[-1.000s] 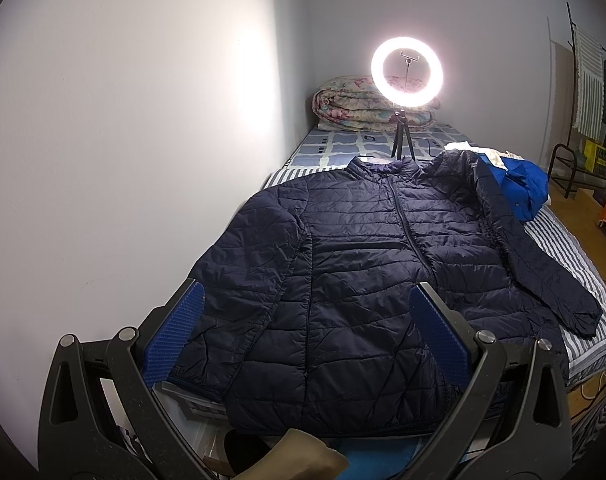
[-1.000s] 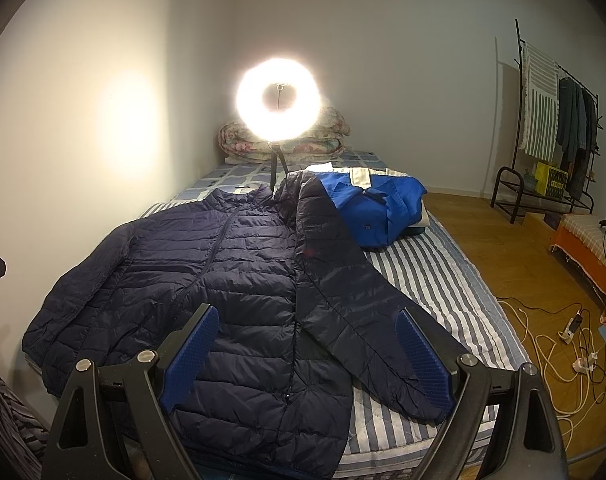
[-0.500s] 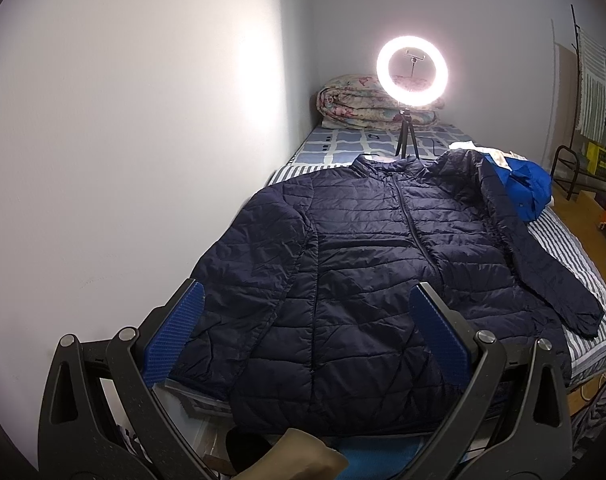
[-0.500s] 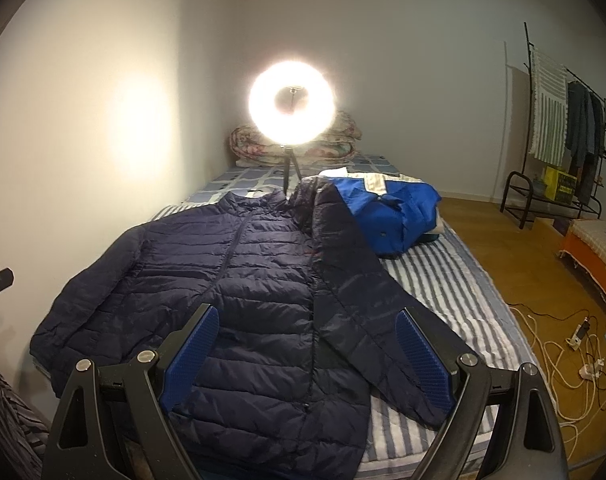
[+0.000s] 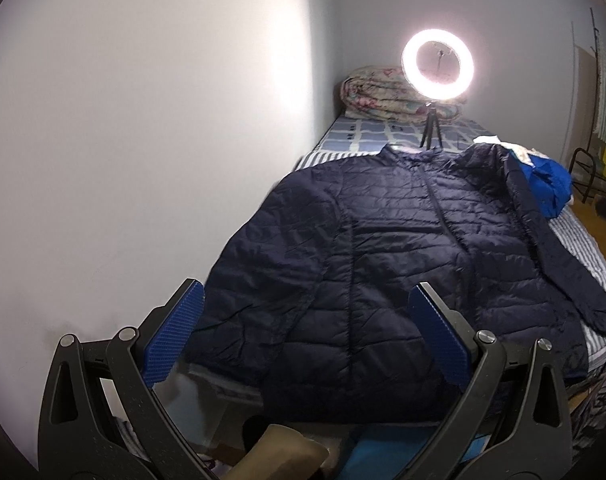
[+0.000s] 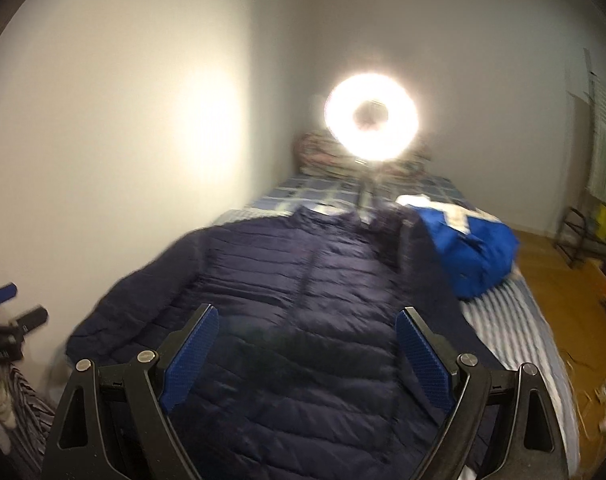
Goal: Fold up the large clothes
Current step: 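Grasp the navy jacket's sleeve cuff with the right gripper and lift it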
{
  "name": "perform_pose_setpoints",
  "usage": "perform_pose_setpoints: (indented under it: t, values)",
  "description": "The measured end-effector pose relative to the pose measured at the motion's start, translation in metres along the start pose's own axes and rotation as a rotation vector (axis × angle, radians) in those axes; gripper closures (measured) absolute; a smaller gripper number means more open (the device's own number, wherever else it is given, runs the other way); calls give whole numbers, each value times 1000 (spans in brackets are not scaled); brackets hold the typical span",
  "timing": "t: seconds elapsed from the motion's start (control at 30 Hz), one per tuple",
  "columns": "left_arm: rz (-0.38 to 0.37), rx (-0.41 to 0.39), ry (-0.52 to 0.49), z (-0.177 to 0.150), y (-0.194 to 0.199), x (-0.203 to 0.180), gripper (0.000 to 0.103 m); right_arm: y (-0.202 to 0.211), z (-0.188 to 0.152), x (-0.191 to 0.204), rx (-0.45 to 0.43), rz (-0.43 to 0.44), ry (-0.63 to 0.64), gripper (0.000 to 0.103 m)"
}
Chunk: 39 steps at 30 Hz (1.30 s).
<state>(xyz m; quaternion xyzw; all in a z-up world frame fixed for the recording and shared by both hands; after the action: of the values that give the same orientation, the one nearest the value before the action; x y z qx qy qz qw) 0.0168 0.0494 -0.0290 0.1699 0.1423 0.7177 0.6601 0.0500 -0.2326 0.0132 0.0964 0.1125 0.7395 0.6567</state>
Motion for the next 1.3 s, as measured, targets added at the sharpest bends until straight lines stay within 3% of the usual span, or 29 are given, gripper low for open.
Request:
perform_pose_setpoints:
  t: [0.17, 0.3, 0.37, 0.43, 0.5, 0.73, 1.03, 1.3]
  values:
    - [24, 22, 50, -23, 12, 33, 0, -28, 13, 50, -49, 133, 77, 11]
    - [68, 2, 53, -40, 34, 52, 0, -56, 10, 96, -27, 264, 153, 13]
    - [65, -2, 64, -46, 44, 58, 0, -75, 1, 124, 21, 360, 190, 16]
    - [63, -9, 62, -51, 54, 62, 0, -97, -12, 153, 98, 459, 217, 25]
    - [66, -17, 53, -53, 63, 63, 1, -115, -27, 181, 187, 556, 238, 41]
    - [62, -12, 36, -64, 76, 66, 4, -136, -89, 288, 335, 817, 438, 46]
    - [62, 24, 102, -74, 72, 85, 5, -151, -154, 375, 437, 924, 662, 51]
    - [63, 30, 118, -79, 67, 90, 5, -170, -197, 405, 512, 894, 777, 51]
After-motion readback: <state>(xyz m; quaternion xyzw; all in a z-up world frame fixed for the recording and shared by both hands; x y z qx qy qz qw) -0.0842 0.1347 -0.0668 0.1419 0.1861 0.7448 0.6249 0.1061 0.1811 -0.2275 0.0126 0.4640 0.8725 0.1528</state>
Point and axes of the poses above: each gripper's, at about its wrist camera, not at the fingertips, and y roughly against the way its jaws point, x to its left, z to its top, the point moved 3 cm from there along -y, roughly the way its jaws point, and after that the axes turned 9 degrees about -x, right-handed, at the moved point
